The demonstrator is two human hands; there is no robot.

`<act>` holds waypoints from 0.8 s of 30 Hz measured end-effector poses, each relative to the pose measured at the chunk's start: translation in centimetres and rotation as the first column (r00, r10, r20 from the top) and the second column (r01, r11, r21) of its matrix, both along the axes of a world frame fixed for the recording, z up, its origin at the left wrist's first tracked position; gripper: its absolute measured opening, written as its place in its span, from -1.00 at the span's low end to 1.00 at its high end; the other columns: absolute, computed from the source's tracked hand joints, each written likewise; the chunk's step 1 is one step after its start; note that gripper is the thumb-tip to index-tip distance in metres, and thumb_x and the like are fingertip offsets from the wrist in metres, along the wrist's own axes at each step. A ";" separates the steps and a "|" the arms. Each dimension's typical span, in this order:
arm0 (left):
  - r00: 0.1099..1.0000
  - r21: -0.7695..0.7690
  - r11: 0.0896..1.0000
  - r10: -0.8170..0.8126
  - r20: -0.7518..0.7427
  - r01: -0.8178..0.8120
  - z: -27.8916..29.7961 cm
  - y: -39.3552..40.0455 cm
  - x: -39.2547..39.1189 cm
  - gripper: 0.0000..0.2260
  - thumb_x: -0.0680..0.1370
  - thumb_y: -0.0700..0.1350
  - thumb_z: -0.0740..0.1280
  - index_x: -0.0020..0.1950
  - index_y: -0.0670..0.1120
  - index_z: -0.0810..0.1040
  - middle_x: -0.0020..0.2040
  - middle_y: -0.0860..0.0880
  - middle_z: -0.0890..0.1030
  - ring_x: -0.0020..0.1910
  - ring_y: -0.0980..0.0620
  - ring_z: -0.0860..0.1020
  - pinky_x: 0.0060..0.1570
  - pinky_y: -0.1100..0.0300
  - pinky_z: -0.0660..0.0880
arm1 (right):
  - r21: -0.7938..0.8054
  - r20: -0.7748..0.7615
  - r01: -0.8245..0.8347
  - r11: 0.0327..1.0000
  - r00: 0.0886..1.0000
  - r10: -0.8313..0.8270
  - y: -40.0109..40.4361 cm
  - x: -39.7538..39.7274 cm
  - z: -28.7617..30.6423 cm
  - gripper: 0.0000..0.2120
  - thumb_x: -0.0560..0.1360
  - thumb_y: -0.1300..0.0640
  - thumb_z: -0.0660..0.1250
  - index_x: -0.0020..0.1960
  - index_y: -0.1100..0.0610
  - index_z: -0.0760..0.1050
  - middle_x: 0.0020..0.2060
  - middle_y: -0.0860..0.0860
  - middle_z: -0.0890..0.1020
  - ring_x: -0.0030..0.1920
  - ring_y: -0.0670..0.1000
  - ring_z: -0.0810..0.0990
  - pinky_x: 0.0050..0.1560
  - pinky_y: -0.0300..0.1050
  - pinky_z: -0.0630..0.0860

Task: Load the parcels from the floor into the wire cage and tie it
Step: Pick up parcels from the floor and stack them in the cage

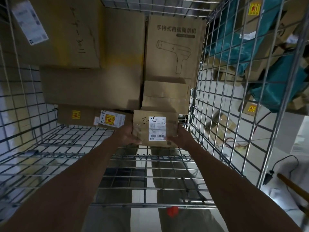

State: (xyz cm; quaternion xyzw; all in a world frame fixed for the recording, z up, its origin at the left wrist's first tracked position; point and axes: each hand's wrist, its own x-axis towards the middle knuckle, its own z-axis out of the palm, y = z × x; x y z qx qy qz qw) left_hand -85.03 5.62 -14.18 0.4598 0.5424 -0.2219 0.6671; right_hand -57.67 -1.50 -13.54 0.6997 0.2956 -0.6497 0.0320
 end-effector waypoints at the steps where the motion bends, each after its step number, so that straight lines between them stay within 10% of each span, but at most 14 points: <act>1: 1.000 0.037 0.999 -0.015 -0.006 0.015 0.3 0.1 0.1 -0.26 0.38 -0.27 0.63 0.47 -0.07 0.36 0.17 0.10 0.54 0.20 0.11 0.51 -0.13 0.51 0.36 | 0.020 0.010 0.014 1.000 1.000 -0.014 -0.1 -0.1 0.4 -0.54 0.43 0.22 0.53 0.22 0.00 0.41 -0.08 -0.10 0.68 -0.22 -0.17 0.66 -0.20 -0.30 0.59; 5: 1.000 0.094 0.996 0.000 -0.030 0.003 1.1 0.2 1.0 -0.28 0.40 -0.37 0.58 0.47 -0.14 0.36 0.17 0.04 0.51 0.21 0.09 0.45 -0.17 0.61 0.32 | 0.022 0.057 -0.026 0.999 0.998 0.025 0.3 -0.3 1.0 -0.55 0.41 0.14 0.51 0.19 0.05 0.35 -0.13 -0.12 0.63 -0.22 -0.17 0.62 -0.22 -0.36 0.55; 7: 0.997 0.117 0.993 -0.009 -0.081 0.018 0.7 -0.6 1.4 -0.30 0.39 -0.34 0.60 0.42 -0.07 0.36 0.21 0.02 0.54 0.24 0.05 0.49 0.03 0.39 0.43 | 0.007 0.072 -0.054 0.998 0.996 0.054 0.4 -0.5 0.2 -0.42 0.33 0.01 0.49 0.29 0.09 0.40 -0.03 0.01 0.69 -0.08 0.05 0.69 -0.02 -0.06 0.62; 11: 0.974 0.106 0.989 -0.078 -0.211 0.102 -3.2 -2.1 0.7 -0.42 0.30 -0.09 0.67 0.25 -0.11 0.55 0.11 -0.08 0.66 0.13 -0.11 0.63 0.16 -0.07 0.58 | 0.004 0.144 -0.135 0.991 0.981 0.133 0.4 -0.7 -1.4 -0.47 0.48 0.12 0.44 0.38 0.17 0.35 0.05 0.06 0.64 -0.02 0.09 0.66 -0.19 -0.21 0.45; 15: 0.984 0.036 0.987 -0.154 -0.092 0.158 -4.2 -0.3 -0.1 -0.49 0.25 0.03 0.69 0.15 -0.01 0.69 0.04 0.07 0.70 0.04 0.07 0.65 0.12 0.18 0.57 | 0.083 0.036 -0.139 0.987 0.990 0.137 0.5 0.2 -3.4 -0.29 0.38 -0.18 0.41 0.41 0.18 0.39 0.15 0.05 0.64 0.07 0.05 0.65 0.09 -0.02 0.61; 18: 0.995 0.094 0.992 -0.079 -0.065 0.084 -2.9 -0.4 0.3 -0.59 0.37 -0.20 0.65 0.18 -0.09 0.67 0.01 0.07 0.65 0.02 0.13 0.60 -0.13 0.50 0.39 | 0.070 0.100 -0.098 0.993 0.991 0.091 -0.1 -0.3 -3.2 -0.37 0.47 0.06 0.43 0.48 0.15 0.32 0.18 0.12 0.65 0.12 0.13 0.64 0.01 -0.07 0.50; 24: 0.983 0.215 0.970 -0.076 -0.170 0.112 -1.7 -2.6 -0.2 -0.63 0.46 -0.21 0.57 0.22 -0.22 0.59 0.05 -0.12 0.64 0.07 -0.08 0.60 -0.16 0.40 0.38 | 0.160 0.208 -0.022 0.987 0.978 -0.012 -2.8 -2.7 -0.7 -0.29 0.54 0.14 0.41 0.60 0.08 0.15 -0.06 0.02 0.67 -0.20 0.01 0.62 -0.23 -0.15 0.53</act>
